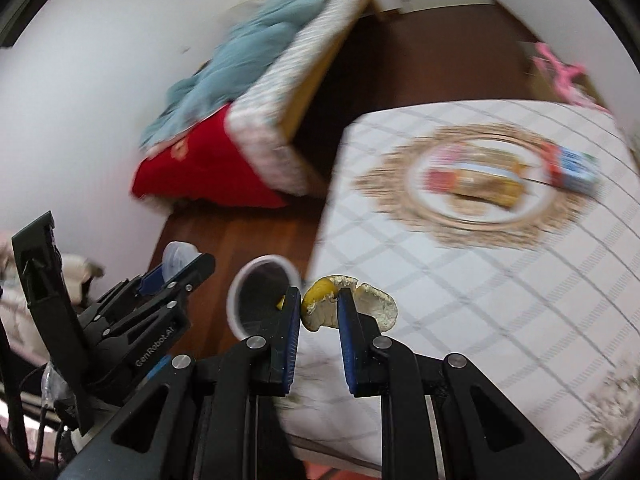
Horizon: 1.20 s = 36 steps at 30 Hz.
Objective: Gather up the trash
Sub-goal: 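Carry the lemon peel and clear lid over the white bin, then open both tools to drop the peel and lid into the bin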
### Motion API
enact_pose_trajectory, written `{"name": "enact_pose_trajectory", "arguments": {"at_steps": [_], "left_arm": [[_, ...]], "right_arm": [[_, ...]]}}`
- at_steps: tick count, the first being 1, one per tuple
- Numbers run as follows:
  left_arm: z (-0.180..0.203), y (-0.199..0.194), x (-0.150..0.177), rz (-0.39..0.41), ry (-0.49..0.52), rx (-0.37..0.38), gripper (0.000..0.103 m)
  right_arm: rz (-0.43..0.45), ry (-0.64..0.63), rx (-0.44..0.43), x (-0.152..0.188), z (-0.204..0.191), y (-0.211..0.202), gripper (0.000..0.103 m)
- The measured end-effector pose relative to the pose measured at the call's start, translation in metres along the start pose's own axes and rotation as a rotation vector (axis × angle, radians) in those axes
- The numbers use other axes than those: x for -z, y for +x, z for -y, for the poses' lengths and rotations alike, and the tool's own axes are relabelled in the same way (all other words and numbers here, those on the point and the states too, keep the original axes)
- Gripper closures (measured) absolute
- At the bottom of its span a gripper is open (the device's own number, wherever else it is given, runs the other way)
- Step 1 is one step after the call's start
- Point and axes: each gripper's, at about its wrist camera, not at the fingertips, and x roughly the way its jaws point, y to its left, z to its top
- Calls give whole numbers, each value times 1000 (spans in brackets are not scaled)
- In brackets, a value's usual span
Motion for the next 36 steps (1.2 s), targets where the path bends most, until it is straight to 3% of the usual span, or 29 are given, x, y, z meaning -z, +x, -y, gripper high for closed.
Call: {"name": "enact_pose_trajectory", "arguments": {"at_steps": [5,11,17,24,31,34,35,36], "left_arm": [[-66,18,9,-32,-91,-55,67],[-129,65,29,-141,-172,-91,67],[-186,142,58,-352,-248,-60,67],[-232,248,95,-660,-366,86,66],[-253,288,114,-757,-484,137,64],[-258,290,117,-753,-501,124,32],[-259,289,117,-743,-511,118,20],[-261,288,118,-736,-519,112,15]], "right_arm": [[-71,-85,-49,-9,-75,61,84],[-177,-136,-25,-9,-126,150,84],[-329,-109,11,-6,-137,260,84],[-519,-73,62,5,-135,383,84],[-607,-22,78,8,-126,448,83],[-632,-12,80,5,-123,464,82],[-640,-11,82,4,-121,468,71],[-641,-13,87,3,-122,470,62]]}}
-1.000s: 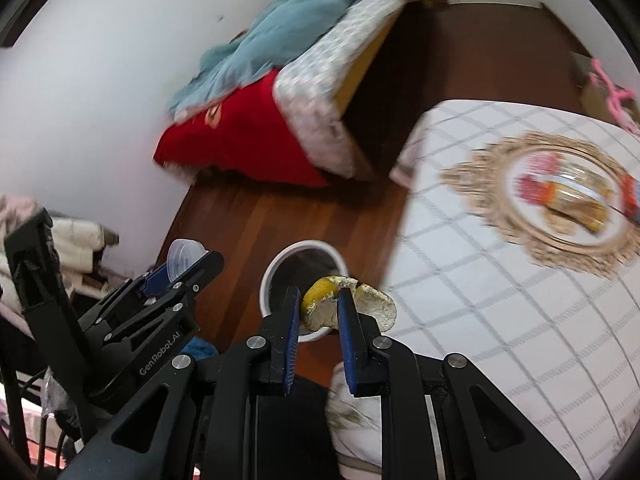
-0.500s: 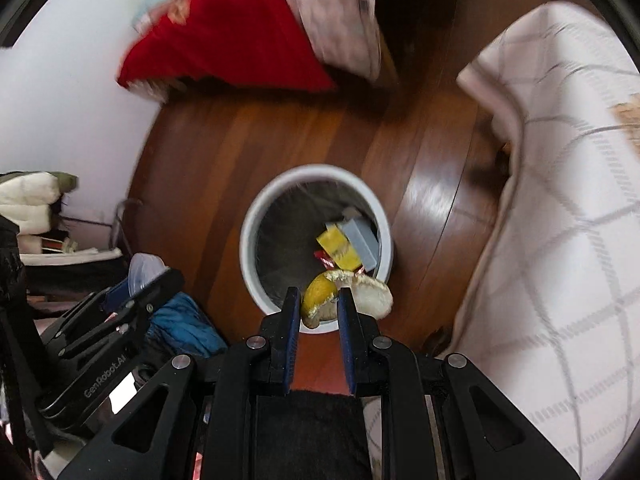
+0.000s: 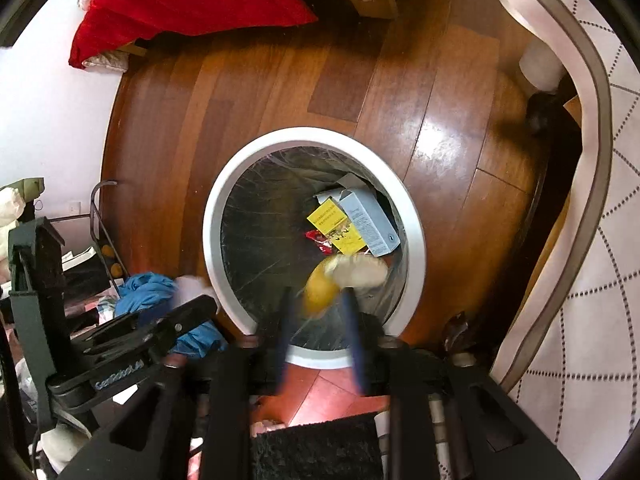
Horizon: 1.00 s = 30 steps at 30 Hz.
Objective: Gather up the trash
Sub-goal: 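Open both tools to drop the peel and lid into the bin, then move both open tools back toward the table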
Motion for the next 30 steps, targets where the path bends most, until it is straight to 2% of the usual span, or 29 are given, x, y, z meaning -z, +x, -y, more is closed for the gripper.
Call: {"name": "enact_pose_trajectory", "arguments": {"at_steps": [1,2,4,8,12,17,30], "left_arm": [[-2,-1,0,3,-5,-2,11],[-4,-2,1,10,-19,-11,7],[-9,-8,3,36,-33,-23,7],[-14,-19,15,102,-37,-73,7],[-14,-30,35,176,-35,-138,7],[-8,-50,59,276,-16,-207,7],[9,-113,106,451,10,-224,7]], "right_arm": [[2,5,9,-3,1,1,44],[6,9,17,-3,3,1,34],[12,-4,36,-2,5,-2,32],[30,-48,108,7,5,-8,1],[71,-105,196,21,0,-18,0],[131,-172,263,42,-8,-33,0],[286,-227,244,93,-29,-103,0]]}}
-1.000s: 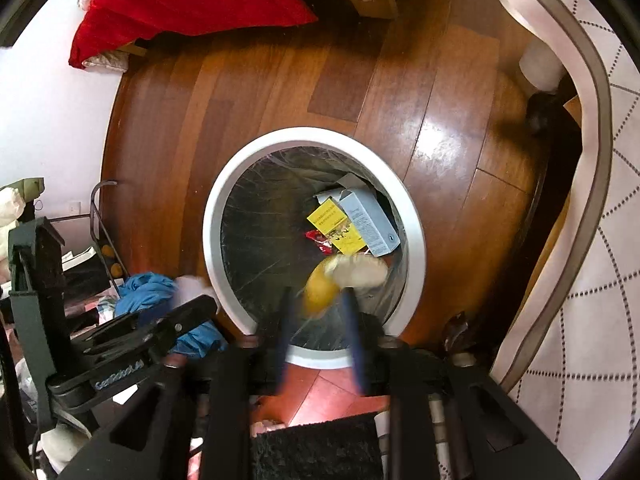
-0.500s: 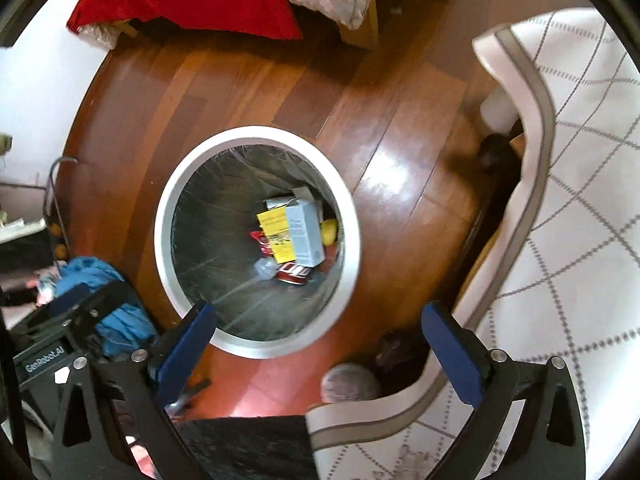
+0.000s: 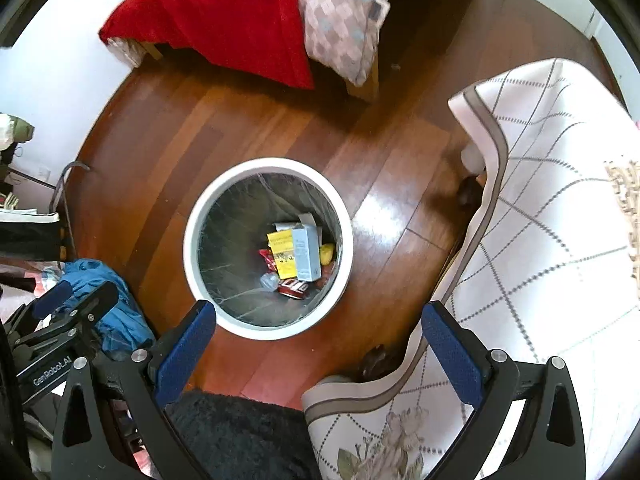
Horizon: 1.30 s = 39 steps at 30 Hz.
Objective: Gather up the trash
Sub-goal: 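Move both open tools back toward the table, then grasp the orange snack wrappers with the left tool while the right tool grasps the milk carton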
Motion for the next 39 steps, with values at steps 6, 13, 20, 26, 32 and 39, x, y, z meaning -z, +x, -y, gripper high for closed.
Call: {"name": "enact_pose_trajectory", "arguments": {"at_steps": [6,13,20,26,32,39], "left_arm": [[5,-47,9,81,12,11,7],[22,-98,23,159,33,-13,7],[92,-114,38,201,123,-13,7],[219,-84,56,114,235,55,7],[384,-62,79,33,347,144,7],[478,-41,74,-69,331,225,7]], "right_arm": [[72,-25,-25,15,-7,-50,0],[155,16,-125,38,3,-110,0],[214,99,-218,73,56,-163,0],[213,201,-97,108,164,-184,0],[79,209,203,110,326,-191,0],[-68,72,368,77,461,-168,0]]}}
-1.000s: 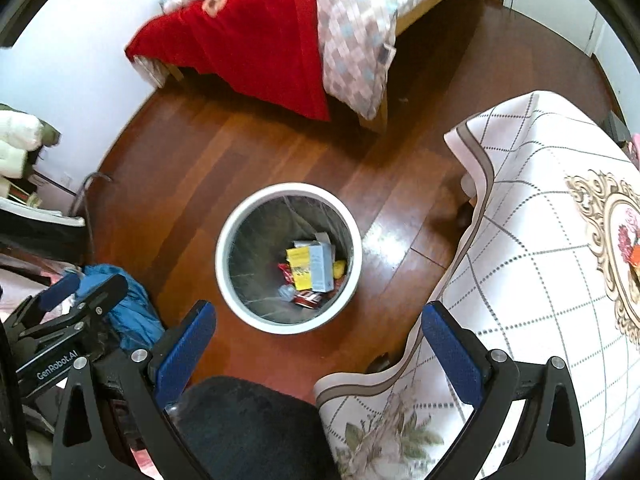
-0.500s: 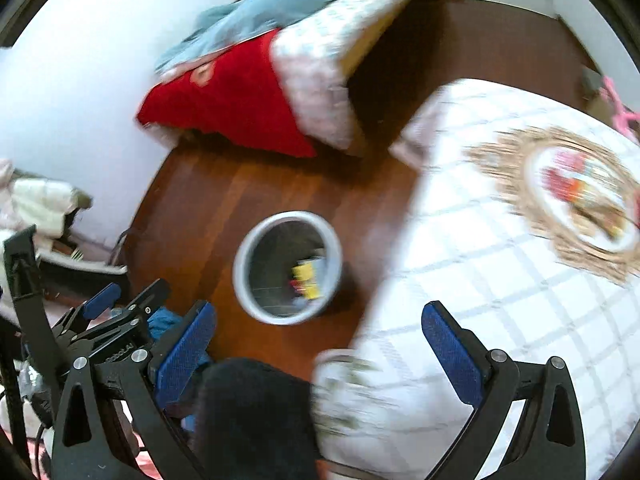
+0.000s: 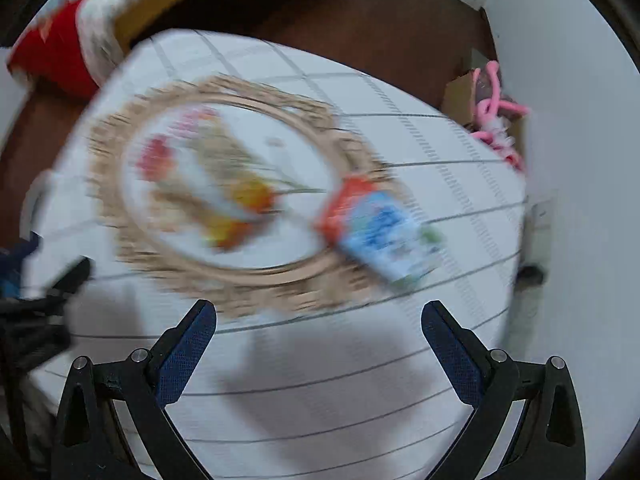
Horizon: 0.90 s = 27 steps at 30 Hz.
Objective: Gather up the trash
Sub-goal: 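Grasp the orange snack wrappers with the left tool while the right tool grasps the milk carton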
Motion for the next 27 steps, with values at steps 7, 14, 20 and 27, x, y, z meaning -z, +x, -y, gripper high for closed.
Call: {"name": "enact_pose_trajectory", "arguments": {"at_steps": [7,14,20,27], "left_arm": [[13,11,-19,12,-24,46,8],[48,17,-31,60,160,77,8],[93,22,-29,93,431,42,8],[122,39,-24,136,558,-18,42]], "right_arm": [[14,-129,15,-27,32,46,0],[50,7,-111,-29,61,67,8],[-37,386,-159,4,109,66,24],[11,427,-159,28,125,61,23]]}}
